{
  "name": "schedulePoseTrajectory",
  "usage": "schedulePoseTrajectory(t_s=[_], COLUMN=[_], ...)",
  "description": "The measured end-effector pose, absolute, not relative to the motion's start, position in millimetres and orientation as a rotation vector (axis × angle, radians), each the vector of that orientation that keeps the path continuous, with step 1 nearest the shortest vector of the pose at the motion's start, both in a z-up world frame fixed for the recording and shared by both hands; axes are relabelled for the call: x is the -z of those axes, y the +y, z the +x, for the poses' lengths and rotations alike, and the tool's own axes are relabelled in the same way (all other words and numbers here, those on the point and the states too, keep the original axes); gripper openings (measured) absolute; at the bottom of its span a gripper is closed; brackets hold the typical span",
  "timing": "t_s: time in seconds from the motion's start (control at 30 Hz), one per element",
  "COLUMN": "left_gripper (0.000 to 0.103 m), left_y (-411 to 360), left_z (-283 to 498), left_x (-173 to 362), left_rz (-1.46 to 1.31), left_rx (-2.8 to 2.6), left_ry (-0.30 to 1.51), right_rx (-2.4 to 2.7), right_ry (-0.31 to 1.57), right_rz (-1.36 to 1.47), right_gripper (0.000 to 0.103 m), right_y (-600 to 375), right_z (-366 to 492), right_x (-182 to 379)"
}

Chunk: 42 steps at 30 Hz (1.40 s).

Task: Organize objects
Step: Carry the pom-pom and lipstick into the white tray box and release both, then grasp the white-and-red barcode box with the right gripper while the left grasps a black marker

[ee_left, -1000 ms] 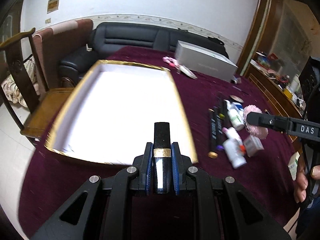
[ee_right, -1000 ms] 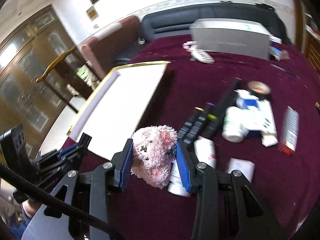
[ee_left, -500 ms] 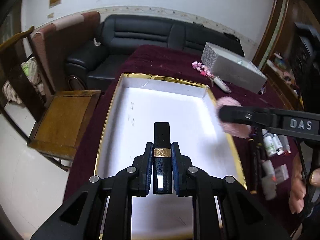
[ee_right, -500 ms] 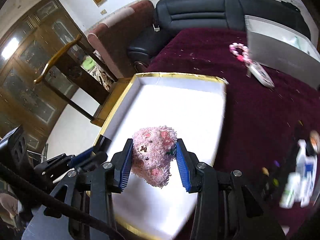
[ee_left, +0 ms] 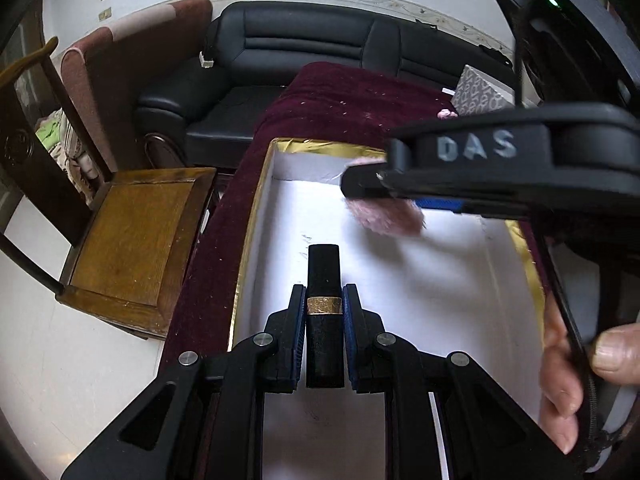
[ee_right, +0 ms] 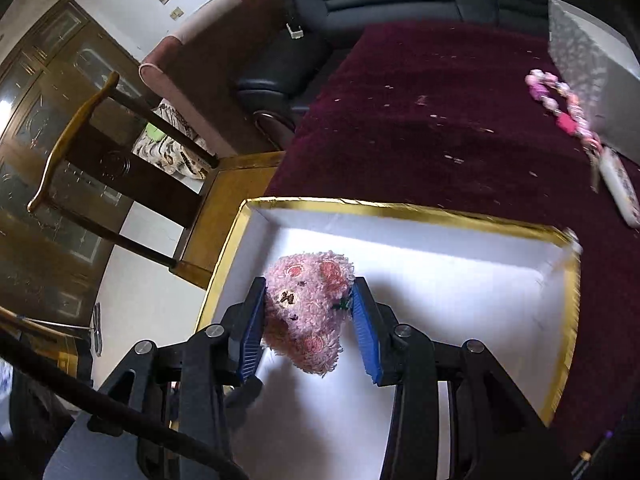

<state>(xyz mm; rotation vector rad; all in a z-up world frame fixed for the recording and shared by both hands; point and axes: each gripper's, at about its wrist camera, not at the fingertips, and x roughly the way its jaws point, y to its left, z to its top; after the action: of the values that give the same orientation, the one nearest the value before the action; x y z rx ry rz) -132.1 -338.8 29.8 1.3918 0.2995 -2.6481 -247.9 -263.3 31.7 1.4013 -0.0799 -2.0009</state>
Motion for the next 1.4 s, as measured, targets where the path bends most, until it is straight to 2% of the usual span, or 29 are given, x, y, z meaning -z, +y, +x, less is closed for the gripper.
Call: schedulePoseTrajectory(t_s=[0.27,0.53,0.77,0.87,1.03,1.2,1.4], left_gripper=[0.015,0.017,0.019,0.019,0.019,0.019,0.020], left_y=[-348,-352,-344,-331,-300,-283,-236], left_z=[-133,-133,-115,-106,-97,-79,-39], left_x=[-31,-33,-44,-39,-28,-32,-74], left_rz=[1.365,1.335,1.277,1.331,1.398,1.425,1.217], left_rx=[2.653,2.686,2.749,2.778,2.742,2.747,2.872], left_ry=[0.343,0.413,0.444,0.380,0.149,0.123,0.061], right_rx=[1.998,2.040,2.015,2.002,1.989,2.024,2.173], right_ry=[-0.068,-0.012,-0.077,-0.130,-0.207,-0.235,-0.279], right_rz=[1.400,1.409,1.377,1.355,1.303,1.261,1.112], right_gripper=[0.041,0.053,0.054,0.054,0.057,0.057,0.062], right_y=[-288,-291,-268,-243,-174,-88,35], right_z=[-255,-258,-251,-239,-210,-176,-128], right_x=[-18,-15,-36,-48,-72,-86,-96])
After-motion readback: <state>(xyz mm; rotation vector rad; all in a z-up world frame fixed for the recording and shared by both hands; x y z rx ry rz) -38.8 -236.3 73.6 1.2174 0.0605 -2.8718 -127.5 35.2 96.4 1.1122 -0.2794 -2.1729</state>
